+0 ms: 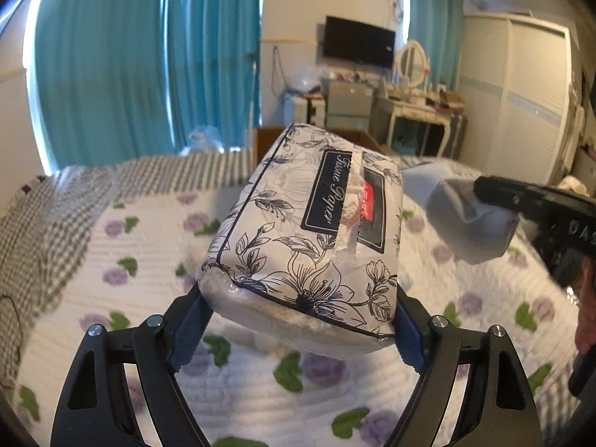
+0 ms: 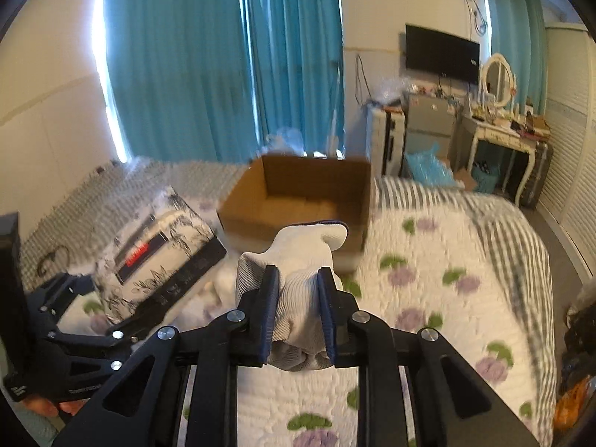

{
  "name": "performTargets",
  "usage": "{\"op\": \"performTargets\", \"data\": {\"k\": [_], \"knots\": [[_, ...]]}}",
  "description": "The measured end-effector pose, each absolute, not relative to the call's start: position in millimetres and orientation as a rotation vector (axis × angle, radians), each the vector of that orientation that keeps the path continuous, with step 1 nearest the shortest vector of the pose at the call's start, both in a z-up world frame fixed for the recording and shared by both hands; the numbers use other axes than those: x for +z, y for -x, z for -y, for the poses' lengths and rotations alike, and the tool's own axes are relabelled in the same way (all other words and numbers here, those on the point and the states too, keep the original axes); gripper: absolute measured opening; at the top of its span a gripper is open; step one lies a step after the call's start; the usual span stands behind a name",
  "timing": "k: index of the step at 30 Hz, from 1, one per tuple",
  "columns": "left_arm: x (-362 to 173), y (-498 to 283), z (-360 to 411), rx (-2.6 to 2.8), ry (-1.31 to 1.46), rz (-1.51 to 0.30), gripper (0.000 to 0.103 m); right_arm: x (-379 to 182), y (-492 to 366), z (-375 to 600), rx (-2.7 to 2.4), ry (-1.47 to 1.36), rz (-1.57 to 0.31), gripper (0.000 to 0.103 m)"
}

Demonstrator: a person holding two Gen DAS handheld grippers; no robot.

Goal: Organize soft objects
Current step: 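Carry the glove and tissue pack into the box and open both tools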

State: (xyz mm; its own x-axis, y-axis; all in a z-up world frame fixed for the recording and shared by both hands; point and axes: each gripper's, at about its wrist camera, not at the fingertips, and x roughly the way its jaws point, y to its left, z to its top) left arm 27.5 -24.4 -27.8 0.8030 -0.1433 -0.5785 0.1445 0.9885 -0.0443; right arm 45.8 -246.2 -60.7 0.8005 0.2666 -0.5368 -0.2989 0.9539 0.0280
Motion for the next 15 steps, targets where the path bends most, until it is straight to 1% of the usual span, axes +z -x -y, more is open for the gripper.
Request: {"op": "performTargets", "data": {"k": [5, 8, 12, 15], "knots": [[3.7, -54.0, 24.1, -0.147, 0.005, -0.58, 0.084, -14.0, -62.6, 239.6, 0.309, 0.106, -0.468, 0.021], [17.9, -74.5, 29.9, -0.135, -0.021, -0.559, 0.084, 5.9, -87.4, 236.1, 0.314, 0.105, -0.43, 0.021], [22.7, -110.2, 38.6, -0.121, -0.039, -0.558, 0.084, 7.9, -137.7, 229.6, 0.327, 0.111, -0.438, 0.021], [19.1, -144.3, 45.9, -0.103, -0.037, -0.567, 0.084, -8.4, -184.1, 226.6, 0.327, 0.117, -0.476, 0.021]]}}
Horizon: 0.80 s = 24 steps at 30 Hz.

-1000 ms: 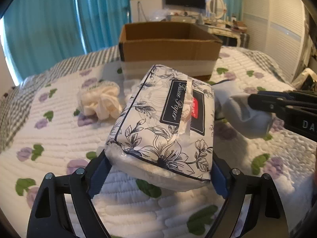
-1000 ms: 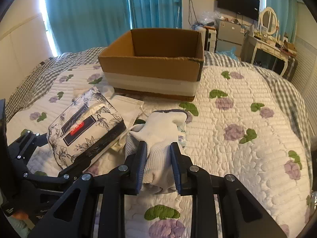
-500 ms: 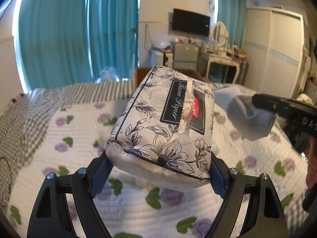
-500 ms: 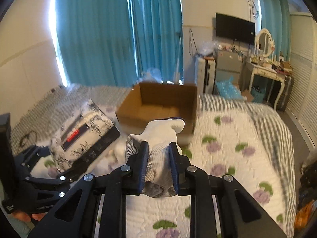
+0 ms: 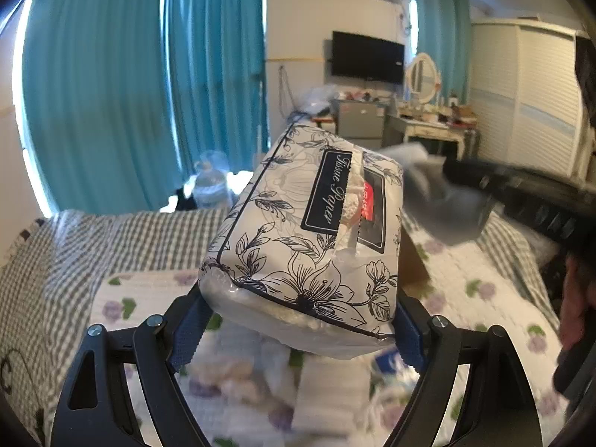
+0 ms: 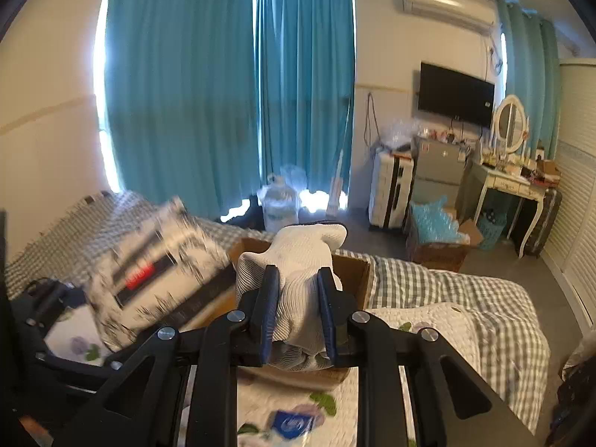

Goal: Organize soft objects
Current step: 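Carry the glove and tissue pack into the box and open both tools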

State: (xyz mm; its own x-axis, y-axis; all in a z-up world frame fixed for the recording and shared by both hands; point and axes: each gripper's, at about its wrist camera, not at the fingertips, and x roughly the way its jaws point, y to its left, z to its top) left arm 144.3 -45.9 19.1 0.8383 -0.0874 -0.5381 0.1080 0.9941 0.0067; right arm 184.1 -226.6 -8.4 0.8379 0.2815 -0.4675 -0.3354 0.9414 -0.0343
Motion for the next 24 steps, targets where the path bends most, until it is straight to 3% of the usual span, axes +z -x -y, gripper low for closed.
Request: {"op": "performTargets", "data": {"k": [9, 15, 17, 18, 24], "knots": [[-23.2, -228.5, 60.5, -0.066, -0.099, -0.613, 0.084, -77.4, -278.7, 232.7, 0.345, 0.08, -0.58, 0.021], [-29.2, -234.1, 65.7, -0.075, -0.129, -0.592, 0.091, -82.6, -290.7, 248.8, 0.324, 0.043, -0.566, 0.027], [-25.8, -229.8, 66.8, -0.071, -0.145, -0.587, 0.091, -75.7, -284.9, 251.1, 0.312, 0.042, -0.557, 0.049], [-22.7, -227.7, 67.0, -0.066, -0.149, -0.585, 0.091, -70.2, -279.2, 251.8, 0.301, 0.042, -0.543, 0.054], [13.2, -197.4, 56.1, -0.087, -0.098, -0.572, 0.091, -26.4, -226.2, 260.5, 0.278, 0.049, -0.488, 0.066]]}}
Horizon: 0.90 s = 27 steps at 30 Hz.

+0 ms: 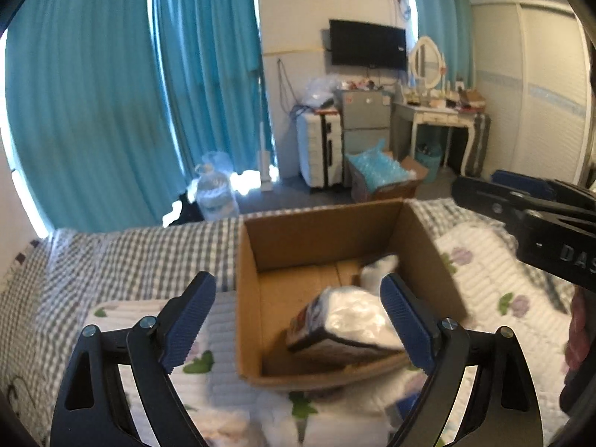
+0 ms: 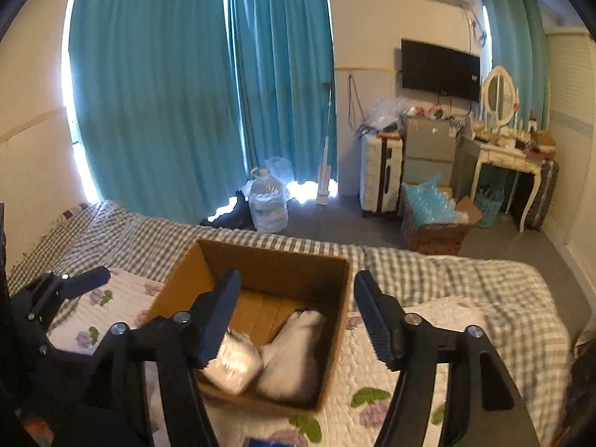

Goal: Organize soft objects
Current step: 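Carry the glove and tissue pack into the box and open both tools, then grasp the white towel roll with the left tool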

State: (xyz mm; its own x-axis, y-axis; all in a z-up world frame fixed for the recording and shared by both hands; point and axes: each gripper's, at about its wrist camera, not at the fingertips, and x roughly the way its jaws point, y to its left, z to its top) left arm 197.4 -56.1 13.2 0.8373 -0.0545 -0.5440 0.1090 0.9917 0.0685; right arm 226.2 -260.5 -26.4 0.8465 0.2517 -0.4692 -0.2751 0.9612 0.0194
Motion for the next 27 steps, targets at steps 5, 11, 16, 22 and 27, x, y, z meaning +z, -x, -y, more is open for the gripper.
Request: {"op": "performTargets", "data": {"k": [5, 11, 16, 22, 27], "knots": [[55.8, -151.6, 37.7, -0.078, -0.076, -0.517, 0.092, 17.8, -168.3, 261.8, 0.254, 0.092, -0.455, 0.083], [87.3, -95.9, 13.1, -0.052, -0.055, -0.447, 0.103, 39.0, -96.8, 250.3, 0.259, 0.14, -0.436, 0.102], [83.6, -64.4, 3.0, -0.059, -0.058, -0.424, 0.103, 27.2, -59.1, 234.8, 0.318, 0.162, -0.438, 0.103], [36.6, -53.6, -3.1, -0.04, -0.101, -0.45, 0.103, -25.0, -57.9, 218.0, 0.313, 0.185, -0.479, 0.103], [-28.4, -64.5, -10.5, -0.004, -0.072, -0.525, 0.103, -104.9, -76.5, 211.6, 0.302, 0.157, -0.573, 0.103]]}}
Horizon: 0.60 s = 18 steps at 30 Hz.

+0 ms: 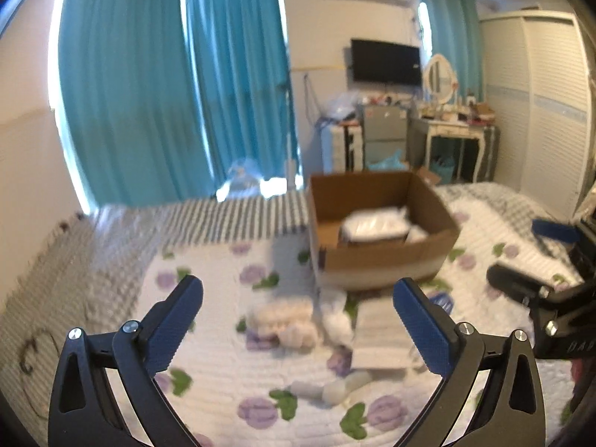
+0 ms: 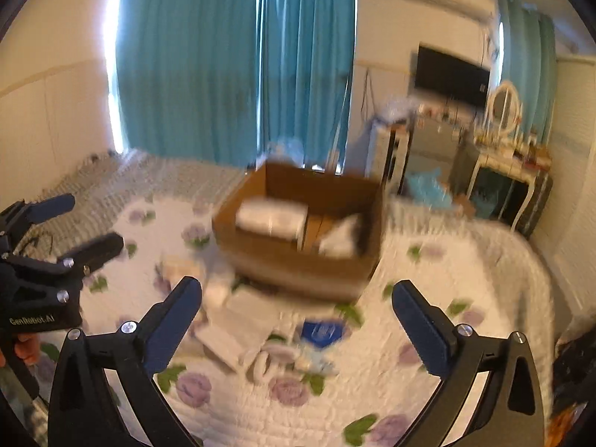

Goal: Organize soft objects
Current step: 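Grasp the white towel roll with the left tool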

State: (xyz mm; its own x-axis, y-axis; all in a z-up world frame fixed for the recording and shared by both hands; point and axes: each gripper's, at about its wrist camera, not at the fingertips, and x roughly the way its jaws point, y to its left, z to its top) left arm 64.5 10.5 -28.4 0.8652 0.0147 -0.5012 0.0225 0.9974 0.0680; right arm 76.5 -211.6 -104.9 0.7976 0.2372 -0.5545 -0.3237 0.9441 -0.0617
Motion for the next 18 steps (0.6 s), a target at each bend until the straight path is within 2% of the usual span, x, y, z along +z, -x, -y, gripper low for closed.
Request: {"op": "performTargets", "data": {"k": [6, 14, 16, 18], "knots": [[-100.9, -80.1, -9.9, -0.006, -0.087, -0.674, 0.103, -164.5, -101.0, 205.8, 0.291, 0.191, -0.718, 0.103], [-151.7, -93.0, -5.9, -0.061, -0.052, -0.852, 0.101, -182.5, -108.1, 207.2, 0.288, 0.179, -0.759, 0.103], [-159.5, -93.9, -2.2, -0.069, -0.068, -0.883, 0.088, -182.3, -108.0, 204.7, 0.285, 0.184, -0.759, 0.103], [-166.7, -95.3, 0.4, -0.088, -0.071, -0.912, 0.081, -180.0, -106.5, 203.9, 0.29, 0.186, -0.753, 0.103]]}}
